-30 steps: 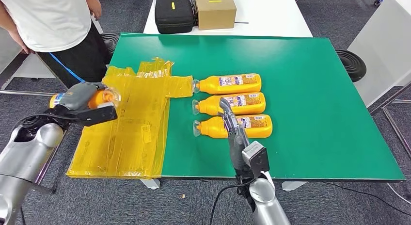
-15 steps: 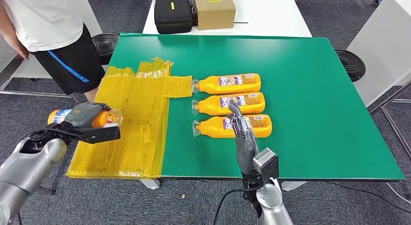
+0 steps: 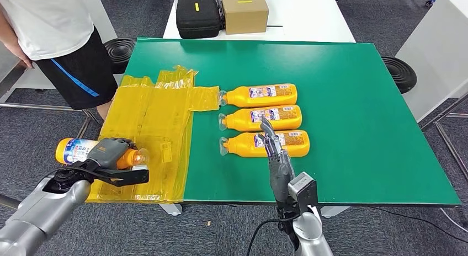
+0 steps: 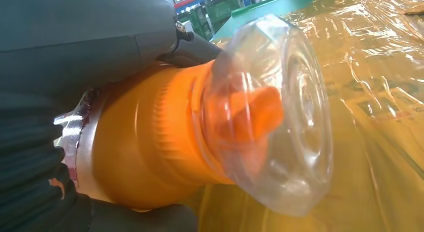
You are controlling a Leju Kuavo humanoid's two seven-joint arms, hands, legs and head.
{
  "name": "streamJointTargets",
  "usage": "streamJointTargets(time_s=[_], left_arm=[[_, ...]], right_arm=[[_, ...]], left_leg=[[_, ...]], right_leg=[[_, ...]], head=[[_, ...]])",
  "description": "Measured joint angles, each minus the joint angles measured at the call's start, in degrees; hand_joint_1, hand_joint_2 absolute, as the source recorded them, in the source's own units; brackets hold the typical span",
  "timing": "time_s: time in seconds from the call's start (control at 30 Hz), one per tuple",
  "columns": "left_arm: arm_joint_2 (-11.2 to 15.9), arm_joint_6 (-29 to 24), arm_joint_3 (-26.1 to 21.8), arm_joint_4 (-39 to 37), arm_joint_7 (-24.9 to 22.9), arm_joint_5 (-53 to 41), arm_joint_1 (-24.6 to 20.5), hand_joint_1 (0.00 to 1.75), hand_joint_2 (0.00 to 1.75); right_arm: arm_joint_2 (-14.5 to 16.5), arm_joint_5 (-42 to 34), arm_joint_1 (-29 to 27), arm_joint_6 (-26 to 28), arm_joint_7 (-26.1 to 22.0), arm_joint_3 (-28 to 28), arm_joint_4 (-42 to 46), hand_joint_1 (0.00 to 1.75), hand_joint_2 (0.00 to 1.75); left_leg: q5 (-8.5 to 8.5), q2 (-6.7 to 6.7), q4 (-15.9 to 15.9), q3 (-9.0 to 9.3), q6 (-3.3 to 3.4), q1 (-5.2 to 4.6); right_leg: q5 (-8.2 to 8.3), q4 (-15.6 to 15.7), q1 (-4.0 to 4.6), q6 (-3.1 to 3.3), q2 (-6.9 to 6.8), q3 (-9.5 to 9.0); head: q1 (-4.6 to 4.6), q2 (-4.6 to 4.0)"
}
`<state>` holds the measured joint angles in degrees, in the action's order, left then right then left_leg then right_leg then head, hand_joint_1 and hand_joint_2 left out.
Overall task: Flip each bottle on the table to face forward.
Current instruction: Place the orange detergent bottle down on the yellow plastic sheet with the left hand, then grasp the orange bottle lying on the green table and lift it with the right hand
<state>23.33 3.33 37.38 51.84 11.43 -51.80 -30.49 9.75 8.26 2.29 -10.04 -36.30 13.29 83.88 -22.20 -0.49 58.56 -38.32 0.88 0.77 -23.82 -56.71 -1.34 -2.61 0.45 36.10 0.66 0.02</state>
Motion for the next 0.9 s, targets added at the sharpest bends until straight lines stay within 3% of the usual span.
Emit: streamJointTargets(time_s=[0.63, 0.9], left_arm=[[-4.04, -0.53, 1.16, -5.96, 1.85, -0.61, -3.75, 1.75, 1.75], [-4.65, 4.71, 3.68, -7.58, 4.71, -0.45, -6.7, 1.75, 1.75]], right_arm=[[0.04, 0.62, -0.25, 1.01, -0.29, -0.22, -1.14, 0.0, 0.0], [0.06, 0.3, -0.5, 1.8, -0.37, -0.31, -2.68, 0.0, 0.0]], left_leg=[[0.05, -0.19, -0.01, 0.34, 0.04, -0.02], [0.05, -0.15, -0.01, 0.32, 0.04, -0.03]], right_leg=[[-0.01, 0.02, -0.02, 0.0, -0.16, -0.38], [0.0, 0.01, -0.01, 0.0, -0.14, -0.39]], head=[[-0.02, 0.0], [-0.01, 0.0]])
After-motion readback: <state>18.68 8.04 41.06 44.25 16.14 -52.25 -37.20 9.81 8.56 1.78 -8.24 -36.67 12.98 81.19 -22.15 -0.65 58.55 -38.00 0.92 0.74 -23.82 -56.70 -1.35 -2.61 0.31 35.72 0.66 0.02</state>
